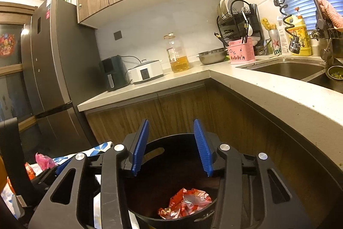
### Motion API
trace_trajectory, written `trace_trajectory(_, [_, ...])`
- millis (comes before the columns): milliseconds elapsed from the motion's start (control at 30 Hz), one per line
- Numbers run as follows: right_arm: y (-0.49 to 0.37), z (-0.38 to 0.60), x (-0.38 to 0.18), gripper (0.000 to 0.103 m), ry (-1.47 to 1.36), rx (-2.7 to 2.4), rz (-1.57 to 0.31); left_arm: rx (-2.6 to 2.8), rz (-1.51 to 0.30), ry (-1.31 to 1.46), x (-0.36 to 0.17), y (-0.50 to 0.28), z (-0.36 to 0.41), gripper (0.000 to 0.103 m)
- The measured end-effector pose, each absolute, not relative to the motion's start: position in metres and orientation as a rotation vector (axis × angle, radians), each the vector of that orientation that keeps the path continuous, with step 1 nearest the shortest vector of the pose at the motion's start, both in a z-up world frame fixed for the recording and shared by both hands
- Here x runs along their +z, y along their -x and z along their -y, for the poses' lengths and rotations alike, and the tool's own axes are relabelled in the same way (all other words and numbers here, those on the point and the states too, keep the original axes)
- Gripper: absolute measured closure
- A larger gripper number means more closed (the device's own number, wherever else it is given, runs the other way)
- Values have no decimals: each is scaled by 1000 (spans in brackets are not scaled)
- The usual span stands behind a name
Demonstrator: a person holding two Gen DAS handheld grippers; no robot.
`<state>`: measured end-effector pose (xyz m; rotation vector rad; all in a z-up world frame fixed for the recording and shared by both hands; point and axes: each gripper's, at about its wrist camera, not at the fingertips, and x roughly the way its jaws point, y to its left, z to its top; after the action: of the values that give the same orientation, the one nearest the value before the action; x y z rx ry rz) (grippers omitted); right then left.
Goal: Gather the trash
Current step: 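Move both tools back toward the remaining trash on the table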
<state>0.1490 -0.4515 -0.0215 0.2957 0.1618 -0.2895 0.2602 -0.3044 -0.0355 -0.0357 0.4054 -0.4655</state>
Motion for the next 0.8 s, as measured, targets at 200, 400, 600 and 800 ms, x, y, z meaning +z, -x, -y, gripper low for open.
trace_trajectory(200, [-141, 437, -19, 42, -271, -284, -168, -383, -400, 24, -32, -244, 281, 22])
trace_trajectory(400, [-127, 417, -20, 30, -259, -270, -187, -325, -387, 48, -28, -225, 248, 13])
trace_trajectory(600, [-113, 393, -18, 20, -238, -251, -190, -274, -365, 65, -23, -200, 212, 8])
trace_trajectory(800, [-100, 369, -18, 17, -221, -244, -200, -217, -346, 57, -19, -179, 180, 7])
